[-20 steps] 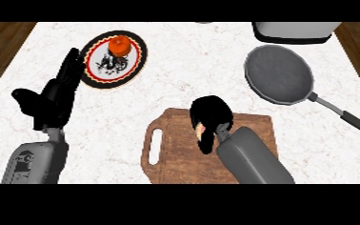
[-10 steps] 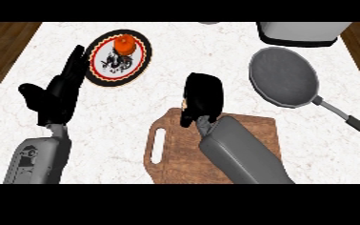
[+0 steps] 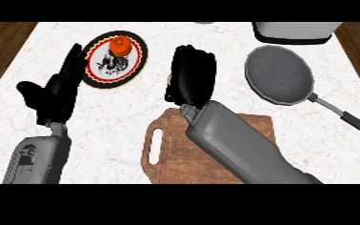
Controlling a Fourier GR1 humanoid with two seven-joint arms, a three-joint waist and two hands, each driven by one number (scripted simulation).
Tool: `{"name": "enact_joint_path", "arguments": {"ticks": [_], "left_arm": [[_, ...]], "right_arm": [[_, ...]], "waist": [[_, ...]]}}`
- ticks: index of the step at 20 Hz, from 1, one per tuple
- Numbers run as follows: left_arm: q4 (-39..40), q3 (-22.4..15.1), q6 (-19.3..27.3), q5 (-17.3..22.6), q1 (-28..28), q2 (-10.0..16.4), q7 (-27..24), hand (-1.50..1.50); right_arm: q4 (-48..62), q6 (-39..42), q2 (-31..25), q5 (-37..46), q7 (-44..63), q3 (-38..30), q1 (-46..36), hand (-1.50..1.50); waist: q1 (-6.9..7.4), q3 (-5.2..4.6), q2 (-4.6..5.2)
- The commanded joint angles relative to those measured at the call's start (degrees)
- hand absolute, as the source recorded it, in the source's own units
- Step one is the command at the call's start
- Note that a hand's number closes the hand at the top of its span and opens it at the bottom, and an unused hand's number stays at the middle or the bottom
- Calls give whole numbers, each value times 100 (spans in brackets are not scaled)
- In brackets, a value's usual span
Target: Pick the cupcake from the cutting board and place it in the pan
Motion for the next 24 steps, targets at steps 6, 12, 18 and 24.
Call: {"name": "enact_joint_path", "arguments": {"ticks": [6, 12, 18, 24], "left_arm": [[-97, 76, -18, 0, 262, 67, -108, 0], [-221, 116, -64, 92, 291, 80, 44, 0], [-417, 126, -184, 144, 346, 166, 97, 0], [-349, 53, -128, 65, 296, 66, -15, 0]], "right_arm": [[-397, -1529, -375, 203, -103, -1496, 376, 150], [263, -1894, -1059, -98, -1393, -2238, 966, 150], [1148, -2109, -1909, -461, -2524, -2922, 1196, 150], [3070, -2826, -2282, -860, -3851, -3637, 817, 150]], "waist": [[-203, 10, 1], [-140, 7, 22], [-123, 8, 24], [-32, 12, 57]]}}
